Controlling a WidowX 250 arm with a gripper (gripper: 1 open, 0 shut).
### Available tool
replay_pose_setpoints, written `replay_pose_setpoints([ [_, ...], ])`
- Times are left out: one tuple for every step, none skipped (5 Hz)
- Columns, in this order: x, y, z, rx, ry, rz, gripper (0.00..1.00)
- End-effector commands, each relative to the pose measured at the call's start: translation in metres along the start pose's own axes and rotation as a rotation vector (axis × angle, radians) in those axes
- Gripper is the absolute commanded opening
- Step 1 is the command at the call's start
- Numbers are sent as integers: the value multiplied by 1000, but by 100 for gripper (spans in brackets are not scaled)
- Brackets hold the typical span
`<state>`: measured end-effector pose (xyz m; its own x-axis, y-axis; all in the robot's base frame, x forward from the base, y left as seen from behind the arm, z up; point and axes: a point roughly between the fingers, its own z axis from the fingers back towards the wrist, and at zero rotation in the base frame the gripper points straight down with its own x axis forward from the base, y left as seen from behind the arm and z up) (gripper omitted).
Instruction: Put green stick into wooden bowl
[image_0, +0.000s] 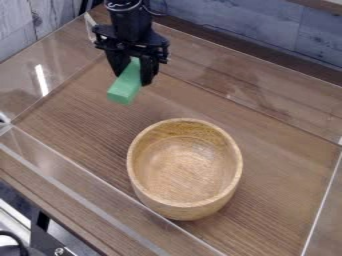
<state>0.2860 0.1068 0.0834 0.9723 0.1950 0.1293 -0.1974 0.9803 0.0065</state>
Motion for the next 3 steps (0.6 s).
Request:
replay_pose_setpoints([
  [4, 6, 4, 15, -31, -11, 0],
  [2, 2, 2, 18, -30, -29, 0],
  [-19, -17, 8, -7, -13, -70, 0],
])
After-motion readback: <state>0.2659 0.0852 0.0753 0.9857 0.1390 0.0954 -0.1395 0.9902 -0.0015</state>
